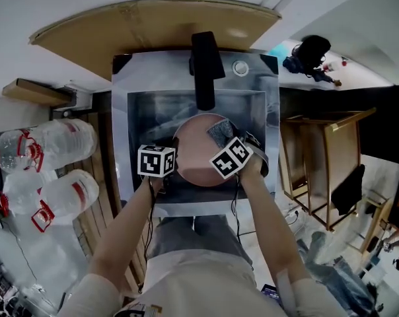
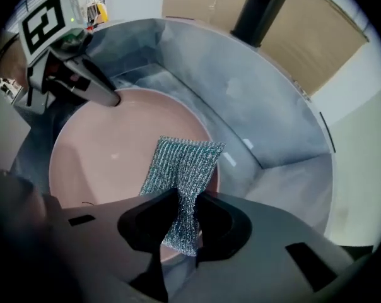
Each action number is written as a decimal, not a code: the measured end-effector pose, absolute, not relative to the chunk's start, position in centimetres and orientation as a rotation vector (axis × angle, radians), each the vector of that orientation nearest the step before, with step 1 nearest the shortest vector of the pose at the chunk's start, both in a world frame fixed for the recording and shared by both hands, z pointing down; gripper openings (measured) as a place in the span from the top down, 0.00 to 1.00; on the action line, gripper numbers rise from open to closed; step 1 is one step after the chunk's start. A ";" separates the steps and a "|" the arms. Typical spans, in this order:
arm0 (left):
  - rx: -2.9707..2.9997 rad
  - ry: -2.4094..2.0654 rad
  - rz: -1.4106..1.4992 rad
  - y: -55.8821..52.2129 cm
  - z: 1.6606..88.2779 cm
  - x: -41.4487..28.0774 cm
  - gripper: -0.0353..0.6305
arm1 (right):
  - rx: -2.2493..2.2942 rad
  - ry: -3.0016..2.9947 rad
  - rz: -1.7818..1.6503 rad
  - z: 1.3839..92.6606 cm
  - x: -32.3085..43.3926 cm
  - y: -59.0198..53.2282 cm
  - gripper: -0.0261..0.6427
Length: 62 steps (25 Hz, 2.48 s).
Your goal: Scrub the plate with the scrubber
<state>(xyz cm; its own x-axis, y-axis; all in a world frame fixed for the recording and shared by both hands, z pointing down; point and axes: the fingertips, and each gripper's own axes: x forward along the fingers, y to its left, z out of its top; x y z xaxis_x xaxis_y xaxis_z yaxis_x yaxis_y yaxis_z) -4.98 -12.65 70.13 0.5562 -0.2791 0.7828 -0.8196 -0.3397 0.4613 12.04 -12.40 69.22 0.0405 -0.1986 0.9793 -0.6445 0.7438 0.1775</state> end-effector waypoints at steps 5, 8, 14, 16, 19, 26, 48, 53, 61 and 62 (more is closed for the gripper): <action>1.874 -0.919 0.734 -13.1 70.1 -5.5 0.91 | 0.485 -1.460 0.426 69.3 11.7 -8.1 0.78; 1.860 -0.932 0.722 -13.0 70.1 -5.7 0.91 | 0.378 -1.464 0.437 69.2 10.5 -5.6 0.78; 1.854 -0.944 0.702 -12.8 70.0 -5.7 0.91 | 0.227 -1.561 0.431 69.2 5.6 -2.5 0.78; 1.848 -0.948 0.694 -12.7 70.1 -5.8 0.90 | 0.169 -1.614 0.422 69.5 3.3 -1.6 0.78; 1.838 -0.950 0.678 -12.6 70.0 -5.6 0.90 | 0.111 -1.666 0.344 69.9 0.6 -1.4 0.77; 1.808 -0.956 0.629 -12.5 70.0 -6.1 0.90 | 0.045 -1.653 0.242 70.5 -0.5 -3.7 0.74; 1.804 -0.950 0.618 -12.5 70.0 -6.5 0.90 | 0.138 -1.308 0.007 70.4 9.7 -10.4 0.78; 1.784 -0.970 0.603 -12.4 70.0 -6.4 0.90 | 0.015 -1.353 0.079 70.3 8.7 -4.9 0.78; 1.732 -0.998 0.564 -12.4 70.0 -6.7 0.88 | -0.015 -1.657 0.140 70.0 1.0 -0.5 0.77; 1.730 -0.998 0.561 -12.4 70.0 -6.6 0.88 | -0.006 -1.675 0.138 70.1 0.2 -0.6 0.77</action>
<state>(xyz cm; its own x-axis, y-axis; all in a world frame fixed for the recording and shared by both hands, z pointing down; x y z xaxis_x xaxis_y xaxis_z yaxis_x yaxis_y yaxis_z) -6.63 -12.36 70.01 0.5481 -0.3582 0.7559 -0.8319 -0.1392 0.5372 0.25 -0.61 70.06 -0.1101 0.0857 0.9902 -0.0778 0.9925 -0.0945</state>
